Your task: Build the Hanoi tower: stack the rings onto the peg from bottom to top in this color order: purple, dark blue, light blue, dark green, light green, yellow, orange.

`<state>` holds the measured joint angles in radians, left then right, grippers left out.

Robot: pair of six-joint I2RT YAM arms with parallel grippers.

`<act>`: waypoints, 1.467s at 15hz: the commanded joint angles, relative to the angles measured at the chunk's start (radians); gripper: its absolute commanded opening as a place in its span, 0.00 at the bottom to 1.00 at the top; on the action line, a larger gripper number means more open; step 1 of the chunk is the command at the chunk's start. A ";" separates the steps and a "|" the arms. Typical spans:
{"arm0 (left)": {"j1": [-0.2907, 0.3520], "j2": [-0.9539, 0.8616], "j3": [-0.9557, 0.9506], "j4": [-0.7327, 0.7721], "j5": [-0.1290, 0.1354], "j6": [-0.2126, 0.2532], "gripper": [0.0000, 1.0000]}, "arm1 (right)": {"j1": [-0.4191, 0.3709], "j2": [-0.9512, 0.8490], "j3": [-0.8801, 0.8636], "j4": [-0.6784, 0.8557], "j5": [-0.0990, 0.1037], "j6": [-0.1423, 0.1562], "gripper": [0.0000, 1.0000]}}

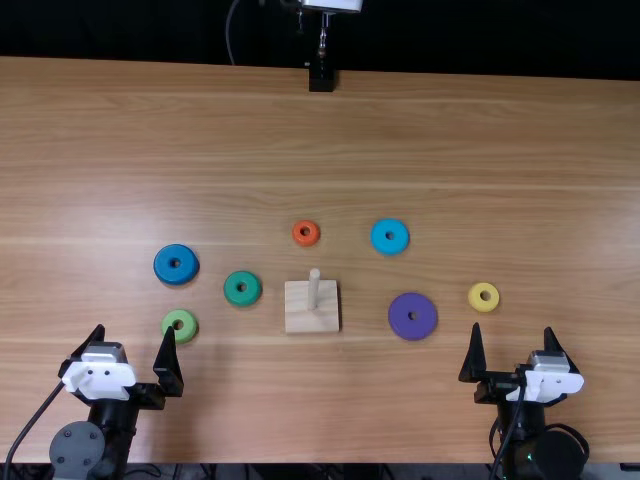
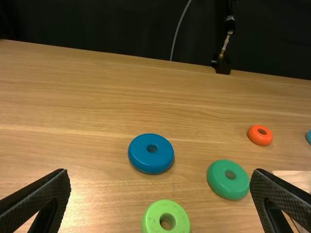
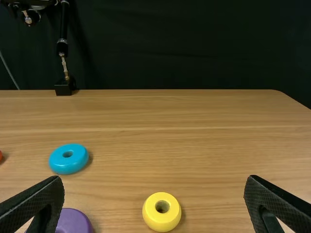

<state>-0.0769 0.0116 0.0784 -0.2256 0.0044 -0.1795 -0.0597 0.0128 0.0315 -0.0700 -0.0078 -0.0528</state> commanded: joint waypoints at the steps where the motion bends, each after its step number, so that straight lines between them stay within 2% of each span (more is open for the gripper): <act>1: 0.009 -0.012 -0.051 -0.017 0.003 0.010 1.00 | -0.003 -0.013 -0.013 -0.001 -0.003 0.001 1.00; 5: 0.009 -0.012 -0.051 -0.017 0.003 0.010 1.00 | -0.003 -0.013 0.010 0.004 -0.005 -0.006 1.00; 8: 0.009 -0.012 -0.051 -0.017 0.003 0.010 1.00 | -0.002 -0.013 0.194 0.003 0.000 0.005 1.00; 13: 0.009 -0.012 -0.051 -0.015 0.003 0.010 1.00 | 0.020 0.297 0.462 0.010 -0.005 0.007 1.00; 18: 0.009 -0.012 -0.051 -0.015 0.003 0.010 1.00 | 0.181 0.593 0.702 -0.014 -0.003 0.007 1.00; 19: 0.009 -0.012 -0.051 -0.015 0.003 0.010 1.00 | 0.213 0.653 0.742 -0.058 -0.005 0.007 1.00; 20: 0.009 -0.012 -0.051 -0.017 0.003 0.010 1.00 | 0.222 0.702 0.766 -0.119 -0.009 0.005 1.00; 21: 0.009 -0.012 -0.051 -0.017 0.003 0.010 1.00 | 0.228 0.754 0.769 -0.148 -0.029 0.005 1.00; 22: 0.009 -0.012 -0.051 -0.017 0.003 0.010 1.00 | 0.233 0.808 0.772 -0.157 -0.040 0.003 1.00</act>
<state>-0.0769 0.0116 0.0780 -0.2253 0.0036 -0.1799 0.1574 0.8059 0.7773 -0.2268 -0.0292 -0.0513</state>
